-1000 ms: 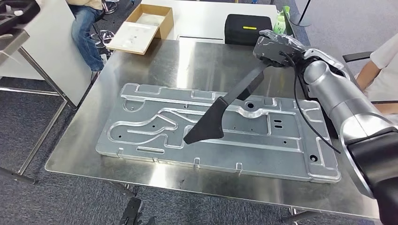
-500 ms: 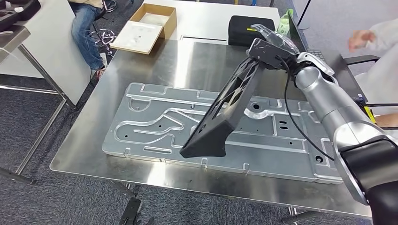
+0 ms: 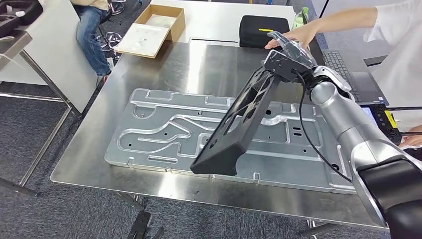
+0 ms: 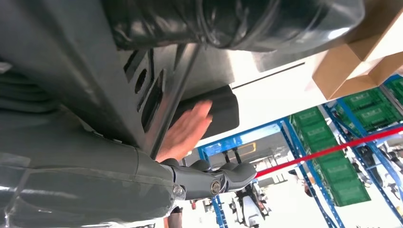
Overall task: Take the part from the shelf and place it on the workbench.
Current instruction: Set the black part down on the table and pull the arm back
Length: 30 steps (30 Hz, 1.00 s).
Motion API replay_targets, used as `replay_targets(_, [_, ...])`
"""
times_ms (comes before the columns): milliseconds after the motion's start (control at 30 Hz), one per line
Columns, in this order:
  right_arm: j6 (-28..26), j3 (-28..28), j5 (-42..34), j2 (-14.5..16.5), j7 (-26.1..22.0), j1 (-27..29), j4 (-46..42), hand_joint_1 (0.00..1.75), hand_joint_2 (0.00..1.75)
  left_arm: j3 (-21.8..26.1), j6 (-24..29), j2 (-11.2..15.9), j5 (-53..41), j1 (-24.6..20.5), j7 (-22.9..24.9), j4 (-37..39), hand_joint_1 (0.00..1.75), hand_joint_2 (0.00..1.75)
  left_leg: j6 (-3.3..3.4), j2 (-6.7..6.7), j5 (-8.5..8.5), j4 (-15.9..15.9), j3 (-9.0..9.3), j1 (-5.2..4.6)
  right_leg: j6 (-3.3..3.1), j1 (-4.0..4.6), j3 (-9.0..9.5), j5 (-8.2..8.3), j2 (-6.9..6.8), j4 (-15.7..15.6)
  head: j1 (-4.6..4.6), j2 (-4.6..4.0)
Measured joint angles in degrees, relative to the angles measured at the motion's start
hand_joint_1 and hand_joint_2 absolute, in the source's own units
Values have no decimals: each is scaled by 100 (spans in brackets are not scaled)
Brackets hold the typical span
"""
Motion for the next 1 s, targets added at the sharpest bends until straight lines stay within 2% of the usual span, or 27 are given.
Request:
replay_targets(33, [-2,-26,3,4,-9,17,-21,0,0,1,9,2,-11,-1,6,0,0,0,-30,3,-151,246,-106,9,-25,-15,10,7,-10,-15,0,0])
replay_targets(100, [-3,-75,11,8,-19,56,-48,0,0,7,23,6,-27,6,13,0,0,0,-76,5,-498,998,-437,37,-48,-10,12,8,-19,-16,-1,0])
replay_targets(133, [-3,-98,17,9,-19,87,-61,0,0,9,32,9,-31,13,16,0,0,0,-89,6,-591,1308,-583,47,-48,-8,12,7,-21,-15,-1,0])
replay_targets(167, [-3,-119,27,9,-19,119,-75,0,0,11,40,11,-32,19,18,0,0,0,-94,6,-581,1438,-649,52,-48,-8,14,7,-19,-13,-1,0])
replay_targets(200, [-3,-134,36,10,-19,146,-91,0,0,12,45,13,-33,21,19,0,0,0,-89,6,-462,1339,-607,53,-46,-8,17,5,-16,-10,-1,0])
replay_targets(267, [-3,-162,51,10,-20,170,-134,0,0,13,48,16,-34,12,20,0,0,0,-51,6,-71,609,-276,51,-30,-7,22,-5,-7,0,-1,0])
replay_targets(300, [-3,-181,53,10,-21,168,-151,0,0,13,49,17,-34,5,20,0,0,0,-28,5,65,232,-98,44,-13,4,17,-11,-3,10,1,0])
replay_targets(333, [-1,-203,56,9,-21,167,-166,0,0,14,49,19,-34,0,20,0,0,0,-9,3,137,-26,19,36,12,15,7,-10,0,14,1,0])
replay_targets(367, [2,-222,57,9,-21,168,-175,0,0,14,49,19,-34,-1,20,0,0,0,9,0,147,-153,74,28,38,26,-4,-6,1,13,1,0])
replay_targets(467, [13,-251,62,10,-22,180,-199,0,0,16,49,18,-34,-1,20,0,0,0,87,-1,177,-208,93,31,128,20,-24,-29,1,46,1,0])
replay_targets(533, [16,-274,63,10,-23,182,-219,0,0,16,48,16,-36,-19,19,0,0,0,163,3,217,-259,112,47,175,7,-164,-259,-2,390,3,0])
replay_targets(600, [28,-292,65,7,-21,188,-225,0,0,16,47,15,-39,-25,19,0,0,0,199,2,225,-263,107,38,203,2,-485,-624,-4,1104,3,0])
replay_targets(633, [38,-296,68,5,-19,198,-225,0,0,16,46,15,-40,-20,20,0,0,0,203,1,224,-257,104,31,213,1,-637,-742,-4,1428,3,0])
replay_targets(667, [51,-296,72,4,-17,208,-225,0,0,16,46,15,-40,-14,20,0,0,0,206,0,221,-250,102,26,216,1,-718,-759,-5,1592,2,0])
replay_targets(700, [64,-297,76,3,-17,215,-226,0,0,16,46,15,-40,-11,20,0,0,0,206,0,217,-240,102,24,212,1,-698,-670,-5,1548,2,0])
replay_targets(733, [72,-302,79,2,-16,218,-232,0,0,16,46,13,-41,-12,20,0,0,0,201,0,210,-230,105,23,200,1,-561,-486,-5,1271,3,0])
replay_targets(767, [77,-310,79,1,-17,217,-243,0,0,16,46,10,-42,-14,20,0,0,0,193,0,201,-220,107,22,179,3,-363,-288,-6,860,3,0])
replay_targets(833, [81,-333,79,0,-19,213,-276,0,0,16,46,5,-43,-22,19,0,0,0,160,-4,185,-199,92,2,136,32,-38,-62,-5,191,2,0])
replay_targets(900, [87,-349,80,0,-20,215,-302,0,0,16,46,3,-43,-25,15,0,0,0,118,-6,188,-196,74,-13,101,65,27,-59,-1,31,1,0])
replay_targets(967, [96,-363,87,0,-19,222,-339,0,0,16,47,3,-45,-24,13,0,0,0,61,-7,163,-179,68,-22,50,35,37,-37,-5,-2,0,0])
replay_targets(1000, [100,-370,92,1,-17,222,-362,0,0,16,48,3,-47,-26,12,0,0,0,29,-5,87,-90,33,-23,16,15,51,-25,-15,-22,-2,0])
